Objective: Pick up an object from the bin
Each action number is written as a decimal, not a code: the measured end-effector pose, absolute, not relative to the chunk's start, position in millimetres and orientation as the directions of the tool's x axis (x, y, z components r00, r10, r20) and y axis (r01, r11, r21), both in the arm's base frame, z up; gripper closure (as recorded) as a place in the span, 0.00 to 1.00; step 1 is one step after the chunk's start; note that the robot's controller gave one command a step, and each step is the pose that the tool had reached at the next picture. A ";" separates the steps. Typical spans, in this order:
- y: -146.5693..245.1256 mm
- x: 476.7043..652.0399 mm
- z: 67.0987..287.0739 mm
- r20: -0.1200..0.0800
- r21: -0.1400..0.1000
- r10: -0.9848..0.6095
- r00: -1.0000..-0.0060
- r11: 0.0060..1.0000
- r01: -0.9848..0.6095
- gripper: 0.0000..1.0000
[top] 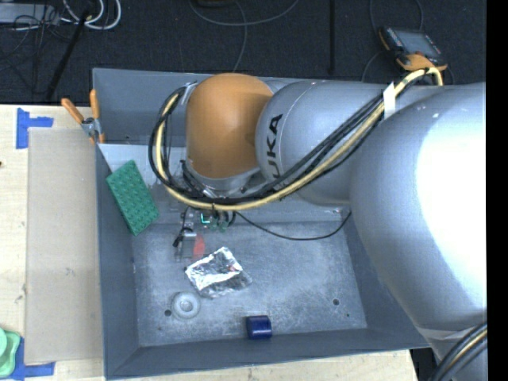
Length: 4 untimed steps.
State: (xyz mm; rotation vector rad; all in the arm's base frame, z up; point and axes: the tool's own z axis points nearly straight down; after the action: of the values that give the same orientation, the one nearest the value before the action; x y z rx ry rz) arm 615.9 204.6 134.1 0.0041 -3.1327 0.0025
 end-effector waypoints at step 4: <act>117.3 529.8 68.0 0.004 -0.001 0.040 -0.999 0.999 0.040 0.00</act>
Offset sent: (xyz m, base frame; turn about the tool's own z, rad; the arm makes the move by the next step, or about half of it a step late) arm -0.0516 -0.0580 -0.0641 -0.0545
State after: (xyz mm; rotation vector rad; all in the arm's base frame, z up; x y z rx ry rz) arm 529.8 117.3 68.0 -0.0634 -3.1366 0.0015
